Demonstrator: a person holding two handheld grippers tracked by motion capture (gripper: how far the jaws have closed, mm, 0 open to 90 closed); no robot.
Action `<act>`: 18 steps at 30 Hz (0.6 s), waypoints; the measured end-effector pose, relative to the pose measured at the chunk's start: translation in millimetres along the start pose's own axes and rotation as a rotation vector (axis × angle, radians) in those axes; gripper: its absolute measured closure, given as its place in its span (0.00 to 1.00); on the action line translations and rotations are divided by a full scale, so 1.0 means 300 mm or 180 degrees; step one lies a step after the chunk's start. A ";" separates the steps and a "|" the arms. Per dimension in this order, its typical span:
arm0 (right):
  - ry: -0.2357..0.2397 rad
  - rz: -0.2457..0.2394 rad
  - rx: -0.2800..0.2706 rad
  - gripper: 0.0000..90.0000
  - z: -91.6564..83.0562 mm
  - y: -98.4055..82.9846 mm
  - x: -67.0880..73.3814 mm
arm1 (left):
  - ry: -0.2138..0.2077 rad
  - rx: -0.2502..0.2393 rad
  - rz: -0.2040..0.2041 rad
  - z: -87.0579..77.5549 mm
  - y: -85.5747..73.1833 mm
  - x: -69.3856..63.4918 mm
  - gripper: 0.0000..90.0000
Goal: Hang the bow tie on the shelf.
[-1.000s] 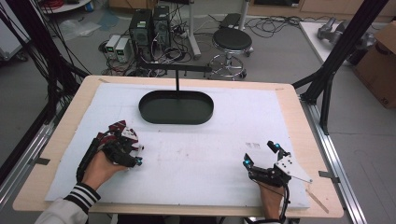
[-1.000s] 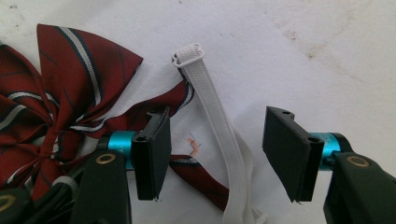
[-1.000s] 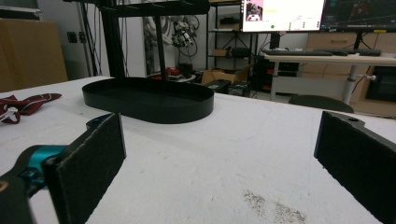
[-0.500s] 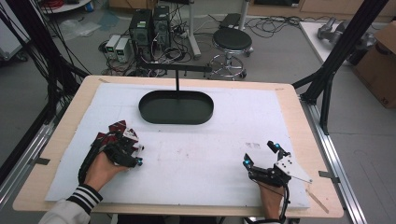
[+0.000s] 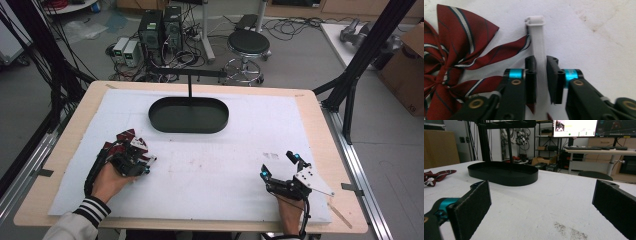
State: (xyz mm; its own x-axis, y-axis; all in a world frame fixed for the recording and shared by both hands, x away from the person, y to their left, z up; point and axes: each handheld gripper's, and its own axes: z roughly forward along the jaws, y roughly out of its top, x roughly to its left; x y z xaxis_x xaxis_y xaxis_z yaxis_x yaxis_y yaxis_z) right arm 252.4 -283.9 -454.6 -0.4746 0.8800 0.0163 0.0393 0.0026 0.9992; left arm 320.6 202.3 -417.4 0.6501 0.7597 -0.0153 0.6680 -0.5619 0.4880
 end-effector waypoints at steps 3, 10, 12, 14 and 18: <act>0.0000 0.0000 -0.0001 0.01 0.000 0.000 0.000 | -0.0027 -0.0017 -0.0040 0.000 -0.002 0.004 0.91; -0.0002 -0.0006 -0.0003 0.01 0.000 0.000 0.000 | 0.0016 -0.0072 -0.0011 -0.006 -0.006 0.007 0.97; -0.0002 -0.0007 -0.0003 0.01 0.000 0.000 0.000 | -0.0017 -0.0134 -0.0046 -0.011 -0.009 0.013 0.98; -0.0002 -0.0006 -0.0002 0.01 0.000 0.000 0.000 | -0.0016 -0.0139 -0.0035 -0.014 -0.010 0.015 0.98; -0.0003 -0.0011 -0.0004 0.01 0.000 0.000 0.000 | -0.0043 -0.0223 -0.0051 -0.022 -0.009 0.019 0.98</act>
State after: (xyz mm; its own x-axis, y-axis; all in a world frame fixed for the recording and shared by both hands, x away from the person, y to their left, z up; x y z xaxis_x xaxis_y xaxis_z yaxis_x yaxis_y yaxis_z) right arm 252.5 -283.9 -454.7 -0.4739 0.8805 0.0130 0.0367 0.0050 0.9993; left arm 320.2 210.4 -413.0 0.6448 0.7636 -0.0352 0.6516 -0.5250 0.5475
